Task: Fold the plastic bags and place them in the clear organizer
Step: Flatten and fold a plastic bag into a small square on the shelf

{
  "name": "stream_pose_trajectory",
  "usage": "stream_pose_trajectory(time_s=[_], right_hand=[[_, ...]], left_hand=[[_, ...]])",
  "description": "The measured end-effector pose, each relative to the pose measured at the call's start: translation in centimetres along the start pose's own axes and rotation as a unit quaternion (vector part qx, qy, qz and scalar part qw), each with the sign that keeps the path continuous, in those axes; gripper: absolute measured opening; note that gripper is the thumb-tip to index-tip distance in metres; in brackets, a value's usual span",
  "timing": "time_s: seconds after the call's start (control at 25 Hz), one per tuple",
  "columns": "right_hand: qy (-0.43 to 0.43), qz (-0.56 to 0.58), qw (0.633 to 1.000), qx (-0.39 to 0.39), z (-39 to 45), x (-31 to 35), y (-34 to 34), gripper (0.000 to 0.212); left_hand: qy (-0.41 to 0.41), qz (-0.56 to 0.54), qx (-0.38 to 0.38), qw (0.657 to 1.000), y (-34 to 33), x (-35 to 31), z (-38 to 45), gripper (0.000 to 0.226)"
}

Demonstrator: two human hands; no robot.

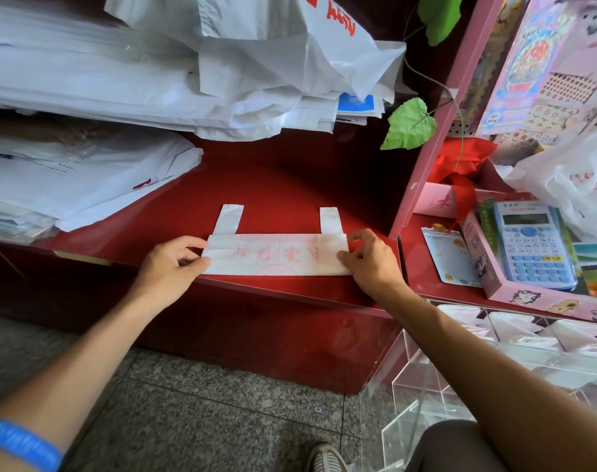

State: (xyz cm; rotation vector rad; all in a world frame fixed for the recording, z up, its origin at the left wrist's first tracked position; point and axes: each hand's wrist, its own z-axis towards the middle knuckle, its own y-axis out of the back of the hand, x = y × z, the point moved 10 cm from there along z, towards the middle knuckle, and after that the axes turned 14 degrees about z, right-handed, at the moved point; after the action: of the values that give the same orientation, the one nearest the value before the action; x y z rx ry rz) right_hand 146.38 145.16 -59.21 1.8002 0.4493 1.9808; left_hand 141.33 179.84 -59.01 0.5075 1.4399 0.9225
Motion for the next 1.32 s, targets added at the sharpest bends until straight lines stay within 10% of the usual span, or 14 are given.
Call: stream_pose_trajectory(time_s=[0.52, 0.72, 0.88, 1.32], right_hand=[[0.119, -0.119, 0.979, -0.115, -1.3, 4.8, 0.0, 0.019], [0.241, -0.238, 0.941, 0.023, -2.0, 8.4, -8.3, 0.042], [0.145, -0.232, 0.947, 0.168, -1.9, 5.6, -13.0, 0.052], [0.020, -0.289, 0.942, 0.168, -1.6, 2.1, -9.9, 0.078]], left_hand=[[-0.078, 0.117, -0.120, 0.983, 1.1, -3.3, 0.1, 0.008], [-0.238, 0.228, -0.058, 0.942, -4.7, -10.0, -0.8, 0.031], [-0.230, 0.247, 0.072, 0.939, -9.5, -10.0, 0.1, 0.060], [-0.124, 0.366, 0.146, 0.911, -7.9, -3.8, 1.0, 0.069]])
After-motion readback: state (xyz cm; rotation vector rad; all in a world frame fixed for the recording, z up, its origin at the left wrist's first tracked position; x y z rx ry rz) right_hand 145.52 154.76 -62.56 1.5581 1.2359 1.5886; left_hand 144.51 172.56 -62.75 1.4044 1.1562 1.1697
